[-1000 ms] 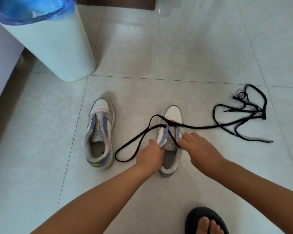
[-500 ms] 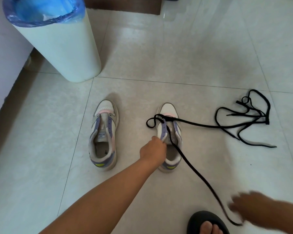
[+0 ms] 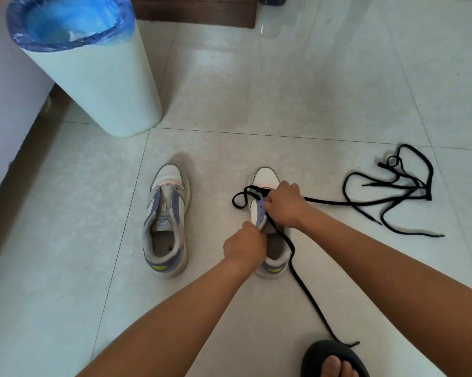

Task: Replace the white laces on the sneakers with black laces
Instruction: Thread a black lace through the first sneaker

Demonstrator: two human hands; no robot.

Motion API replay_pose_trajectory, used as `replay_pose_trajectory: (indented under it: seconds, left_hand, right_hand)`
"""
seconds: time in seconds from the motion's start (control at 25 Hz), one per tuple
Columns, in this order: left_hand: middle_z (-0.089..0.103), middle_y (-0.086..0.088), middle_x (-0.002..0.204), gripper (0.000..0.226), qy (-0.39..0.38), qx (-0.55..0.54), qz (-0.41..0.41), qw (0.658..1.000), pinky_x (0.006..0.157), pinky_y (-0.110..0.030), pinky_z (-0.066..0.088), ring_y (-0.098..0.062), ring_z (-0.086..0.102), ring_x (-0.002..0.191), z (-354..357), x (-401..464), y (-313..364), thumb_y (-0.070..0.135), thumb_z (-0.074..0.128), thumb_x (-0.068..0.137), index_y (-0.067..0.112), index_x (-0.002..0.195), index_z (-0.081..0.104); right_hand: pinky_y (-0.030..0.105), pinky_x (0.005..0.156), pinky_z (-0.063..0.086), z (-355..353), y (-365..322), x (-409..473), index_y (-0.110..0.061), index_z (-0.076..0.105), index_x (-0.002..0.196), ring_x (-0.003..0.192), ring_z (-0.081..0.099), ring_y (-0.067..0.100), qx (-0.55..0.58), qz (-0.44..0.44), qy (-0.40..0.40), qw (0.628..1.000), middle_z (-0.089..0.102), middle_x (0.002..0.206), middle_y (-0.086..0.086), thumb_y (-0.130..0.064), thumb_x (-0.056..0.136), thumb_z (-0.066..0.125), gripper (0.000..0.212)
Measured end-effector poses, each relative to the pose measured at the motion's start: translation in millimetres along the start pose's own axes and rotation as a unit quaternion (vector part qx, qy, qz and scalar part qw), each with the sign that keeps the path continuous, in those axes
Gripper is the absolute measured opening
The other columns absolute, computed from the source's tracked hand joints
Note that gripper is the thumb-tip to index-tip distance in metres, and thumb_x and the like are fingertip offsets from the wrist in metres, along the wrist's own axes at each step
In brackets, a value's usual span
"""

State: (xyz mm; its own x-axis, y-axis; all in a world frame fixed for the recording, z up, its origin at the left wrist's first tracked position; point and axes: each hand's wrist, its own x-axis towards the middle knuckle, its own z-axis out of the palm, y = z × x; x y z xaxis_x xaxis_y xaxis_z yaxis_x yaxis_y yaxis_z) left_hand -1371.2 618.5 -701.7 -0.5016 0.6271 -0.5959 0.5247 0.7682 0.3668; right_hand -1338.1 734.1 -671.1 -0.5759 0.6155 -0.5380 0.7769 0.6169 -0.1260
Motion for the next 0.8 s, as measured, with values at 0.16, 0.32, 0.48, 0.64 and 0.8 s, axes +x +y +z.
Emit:
replay_pose_trajectory:
  seconds: [0.16, 0.32, 0.48, 0.64, 0.8]
  left_hand:
    - [0.060, -0.010, 0.115, 0.033, -0.003, -0.005, 0.004, 1.000, 0.073, -0.029, 0.036, -0.029, 0.060, 0.104, 0.1, 0.9, -1.2, 0.032, 0.033, 0.100, 0.005, 0.114, 0.044]
    - [0.060, -0.010, 0.115, 0.033, -0.004, -0.001, 0.001, 1.000, 0.074, -0.029, 0.037, -0.028, 0.060, 0.103, -0.4, 1.4, -1.1, 0.032, 0.033, 0.100, 0.005, 0.114, 0.045]
    - [0.060, -0.009, 0.115, 0.032, 0.000, 0.016, -0.001, 1.000, 0.072, -0.029, 0.038, -0.026, 0.061, 0.103, 1.5, -1.0, 1.0, 0.031, 0.033, 0.101, 0.005, 0.115, 0.044]
    - [0.059, -0.010, 0.115, 0.026, -0.009, 0.008, -0.021, 1.000, 0.073, -0.029, 0.040, -0.027, 0.060, 0.104, 0.3, 2.7, 2.8, 0.023, 0.037, 0.099, 0.005, 0.116, 0.046]
    - [0.057, -0.010, 0.118, 0.025, -0.015, 0.019, -0.017, 1.000, 0.074, -0.030, 0.040, -0.027, 0.058, 0.105, -2.6, 2.6, 4.8, 0.018, 0.035, 0.100, 0.003, 0.117, 0.046]
  right_hand:
    - [0.037, 0.094, 0.034, -0.8, 2.9, -7.1, -0.013, 0.051, 0.119, 0.120, 0.033, 0.029, -0.085, -0.011, -0.030, 0.996, 0.036, 0.128, 0.011, -0.037, 0.090, 0.050, 0.037]
    - [0.035, 0.096, 0.031, 5.5, -4.9, -4.9, -0.017, 0.054, 0.121, 0.121, 0.031, 0.029, -0.128, -0.010, -0.014, 0.992, 0.035, 0.130, 0.011, -0.033, 0.090, 0.050, 0.035]
    - [0.034, 0.082, 0.034, 9.0, 9.4, -25.6, -0.016, 0.061, 0.109, 0.107, 0.040, 0.031, -0.124, -0.081, 0.104, 0.983, 0.043, 0.118, 0.012, -0.029, 0.090, 0.052, 0.024]
    - [0.029, 0.050, 0.030, 17.2, 38.5, -69.6, -0.015, 0.058, 0.064, 0.060, 0.049, 0.023, -0.105, -0.248, 0.213, 0.939, 0.051, 0.066, 0.004, -0.019, 0.072, 0.067, 0.013]
    - [0.020, 0.042, 0.028, 38.1, 57.5, -124.9, -0.026, 0.048, 0.062, 0.051, 0.049, 0.011, -0.087, -0.341, 0.102, 0.930, 0.049, 0.055, -0.011, -0.028, 0.075, 0.045, 0.013]
